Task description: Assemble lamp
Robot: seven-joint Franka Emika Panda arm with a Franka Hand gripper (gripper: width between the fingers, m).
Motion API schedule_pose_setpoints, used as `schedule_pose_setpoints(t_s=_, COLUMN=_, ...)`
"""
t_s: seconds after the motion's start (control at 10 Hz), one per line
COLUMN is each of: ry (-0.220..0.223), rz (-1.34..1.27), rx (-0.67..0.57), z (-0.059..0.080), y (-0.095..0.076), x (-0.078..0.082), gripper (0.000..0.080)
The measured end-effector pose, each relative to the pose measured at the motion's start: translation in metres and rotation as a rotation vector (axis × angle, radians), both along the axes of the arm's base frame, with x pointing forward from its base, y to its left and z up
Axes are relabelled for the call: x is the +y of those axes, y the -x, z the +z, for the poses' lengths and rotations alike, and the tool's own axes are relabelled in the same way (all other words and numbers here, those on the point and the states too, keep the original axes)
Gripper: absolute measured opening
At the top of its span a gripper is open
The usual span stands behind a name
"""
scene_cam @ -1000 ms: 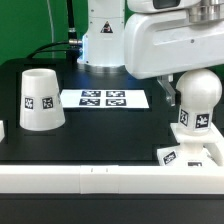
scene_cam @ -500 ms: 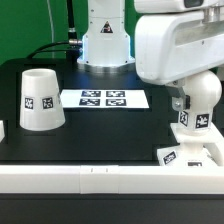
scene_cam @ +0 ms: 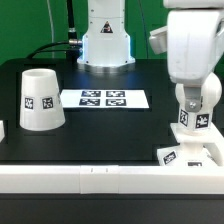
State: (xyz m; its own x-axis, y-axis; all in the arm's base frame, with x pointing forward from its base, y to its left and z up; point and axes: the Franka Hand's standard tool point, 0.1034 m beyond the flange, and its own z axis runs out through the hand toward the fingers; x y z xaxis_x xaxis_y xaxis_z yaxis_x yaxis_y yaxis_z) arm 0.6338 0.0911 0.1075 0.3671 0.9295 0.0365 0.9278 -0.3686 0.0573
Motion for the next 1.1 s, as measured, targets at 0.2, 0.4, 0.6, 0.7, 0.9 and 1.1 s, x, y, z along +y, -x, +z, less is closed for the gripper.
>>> schedule_pose_setpoints(t_s=0.2, ry=0.033, rz=0.135, rx=0.0, z=-0.0021, y=0.0007, x=-0.0011, gripper=0.0699)
schedule_pose_setpoints(t_s=0.4, ry=0.07, rz=0.251, rx=0.004, z=-0.0032, y=0.0019, x=-0.0011, gripper=0.0699)
schedule_pose_setpoints(t_s=0.6, ry=0.094, rz=0.355, rx=0.001, z=-0.0031, y=0.0016, x=-0.0004, gripper=0.0699)
schedule_pose_setpoints(t_s=0.7, ry=0.1, rz=0.398, rx=0.002, z=-0.0031, y=0.0014, x=-0.0015, gripper=0.0699)
schedule_pose_setpoints(t_s=0.9, ry=0.1, rz=0.392, rx=0.002, z=-0.0032, y=0.0014, x=-0.0025, gripper=0.0589)
schedule_pose_setpoints(t_s=1.1, ry=0.1, rz=0.391, rx=0.002, z=-0.0032, y=0.0014, x=-0.0028, gripper=0.0571)
